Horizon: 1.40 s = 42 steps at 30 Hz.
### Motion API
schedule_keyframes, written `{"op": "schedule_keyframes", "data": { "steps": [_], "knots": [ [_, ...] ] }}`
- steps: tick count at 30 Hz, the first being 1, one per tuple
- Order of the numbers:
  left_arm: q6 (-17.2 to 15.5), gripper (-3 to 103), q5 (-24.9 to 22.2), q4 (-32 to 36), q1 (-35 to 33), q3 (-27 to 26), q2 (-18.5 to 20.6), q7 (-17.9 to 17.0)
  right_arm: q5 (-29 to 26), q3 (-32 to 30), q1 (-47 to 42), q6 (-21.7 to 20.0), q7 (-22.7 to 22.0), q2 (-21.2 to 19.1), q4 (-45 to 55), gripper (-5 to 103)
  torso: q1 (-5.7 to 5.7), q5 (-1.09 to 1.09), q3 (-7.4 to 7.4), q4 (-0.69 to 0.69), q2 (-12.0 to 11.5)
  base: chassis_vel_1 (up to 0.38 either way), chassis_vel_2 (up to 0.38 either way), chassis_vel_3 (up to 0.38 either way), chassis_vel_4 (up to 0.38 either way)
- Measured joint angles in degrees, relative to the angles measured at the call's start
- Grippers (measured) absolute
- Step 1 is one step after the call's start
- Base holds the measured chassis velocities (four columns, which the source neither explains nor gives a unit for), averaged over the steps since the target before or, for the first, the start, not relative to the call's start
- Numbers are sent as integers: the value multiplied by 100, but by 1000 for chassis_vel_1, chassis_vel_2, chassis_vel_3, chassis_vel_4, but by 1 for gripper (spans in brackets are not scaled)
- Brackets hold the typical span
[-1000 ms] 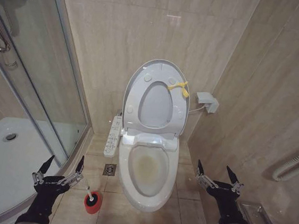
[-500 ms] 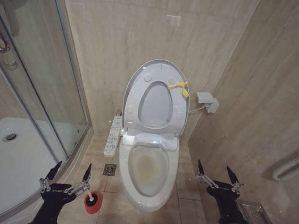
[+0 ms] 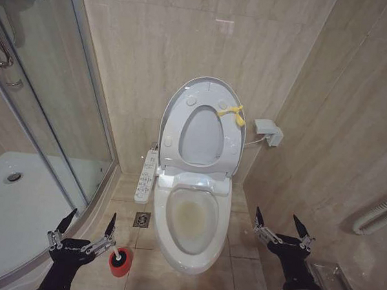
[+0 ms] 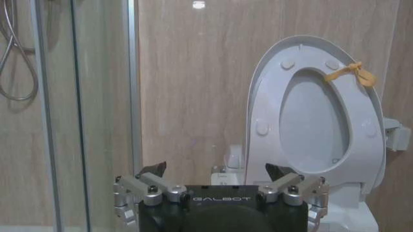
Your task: Open the toilet lid, clean the toilet bowl with a toilet brush, close the toilet lid, and flush.
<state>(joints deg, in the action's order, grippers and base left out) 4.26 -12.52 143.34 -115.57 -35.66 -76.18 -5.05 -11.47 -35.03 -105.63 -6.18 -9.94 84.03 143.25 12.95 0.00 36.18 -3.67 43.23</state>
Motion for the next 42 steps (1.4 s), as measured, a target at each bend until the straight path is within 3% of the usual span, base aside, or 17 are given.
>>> {"op": "schedule_keyframes", "data": {
  "steps": [9, 42],
  "knots": [
    [13, 100, 202, -4, -54, -52, -18, 7, 0, 0, 0, 0, 0, 0, 0, 100, 0, 0, 0, 0, 0, 0, 0, 0, 0],
    [18, 100, 202, -10, -53, -52, -19, 12, 0, 0, 0, 0, 0, 0, 0, 100, 0, 0, 0, 0, 0, 0, 0, 0, 0]
  ]
}}
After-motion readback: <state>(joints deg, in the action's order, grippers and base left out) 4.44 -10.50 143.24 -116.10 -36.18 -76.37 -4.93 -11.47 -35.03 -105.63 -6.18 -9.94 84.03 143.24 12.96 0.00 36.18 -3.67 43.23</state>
